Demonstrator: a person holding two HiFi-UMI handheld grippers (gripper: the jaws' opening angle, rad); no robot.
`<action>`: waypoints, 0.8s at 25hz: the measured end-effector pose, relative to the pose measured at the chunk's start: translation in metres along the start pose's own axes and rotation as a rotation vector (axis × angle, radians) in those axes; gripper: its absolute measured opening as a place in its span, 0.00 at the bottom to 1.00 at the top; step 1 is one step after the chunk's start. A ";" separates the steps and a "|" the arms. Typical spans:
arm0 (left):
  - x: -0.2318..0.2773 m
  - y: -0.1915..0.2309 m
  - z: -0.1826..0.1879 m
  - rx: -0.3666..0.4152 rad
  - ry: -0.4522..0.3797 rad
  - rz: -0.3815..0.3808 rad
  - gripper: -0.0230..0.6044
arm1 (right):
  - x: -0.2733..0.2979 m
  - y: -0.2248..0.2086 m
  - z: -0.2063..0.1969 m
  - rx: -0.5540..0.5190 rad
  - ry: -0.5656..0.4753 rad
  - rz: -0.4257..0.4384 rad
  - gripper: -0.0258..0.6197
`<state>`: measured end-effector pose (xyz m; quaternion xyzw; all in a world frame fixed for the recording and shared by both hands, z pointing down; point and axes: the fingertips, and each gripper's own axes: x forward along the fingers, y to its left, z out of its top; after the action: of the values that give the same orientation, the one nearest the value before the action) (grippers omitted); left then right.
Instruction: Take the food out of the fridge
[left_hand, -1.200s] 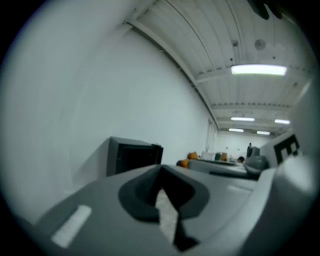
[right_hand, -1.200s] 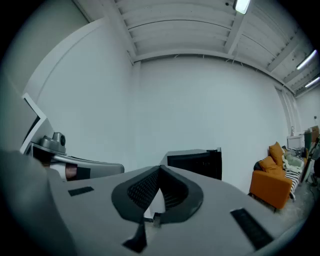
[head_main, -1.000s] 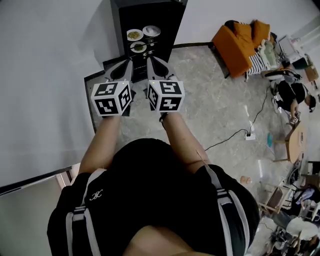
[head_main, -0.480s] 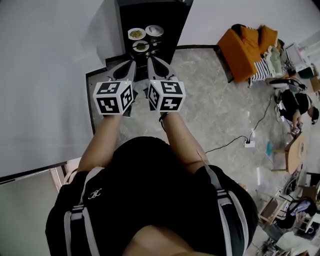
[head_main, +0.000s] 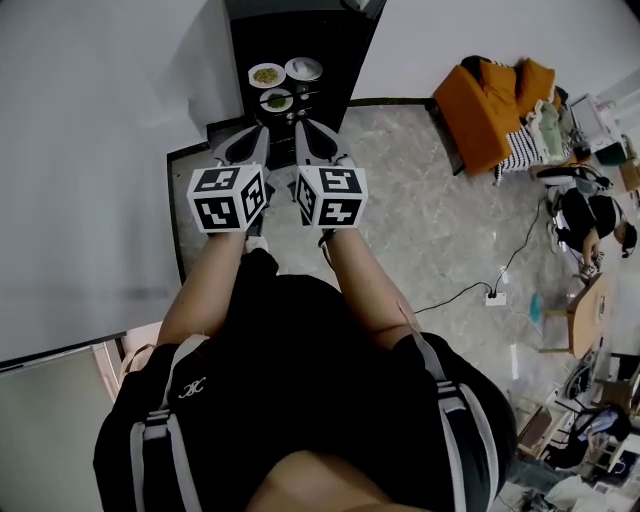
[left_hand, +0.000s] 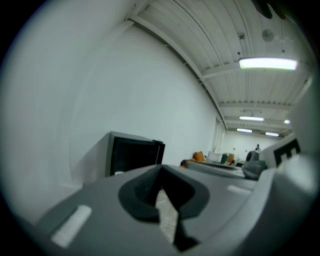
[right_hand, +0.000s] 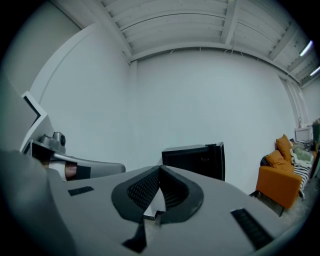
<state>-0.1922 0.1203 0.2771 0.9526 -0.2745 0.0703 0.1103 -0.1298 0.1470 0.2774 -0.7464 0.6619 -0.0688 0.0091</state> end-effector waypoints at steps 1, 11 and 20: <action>0.005 0.001 0.000 -0.002 -0.002 -0.002 0.04 | 0.003 -0.004 0.000 -0.005 -0.001 -0.004 0.04; 0.075 0.019 0.003 0.001 0.005 -0.031 0.04 | 0.059 -0.036 -0.003 -0.079 -0.003 -0.022 0.04; 0.190 0.072 0.007 -0.069 0.038 -0.026 0.04 | 0.151 -0.092 -0.001 -0.088 0.024 -0.058 0.04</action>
<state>-0.0707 -0.0373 0.3194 0.9503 -0.2623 0.0774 0.1490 -0.0214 0.0092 0.3019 -0.7642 0.6422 -0.0490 -0.0336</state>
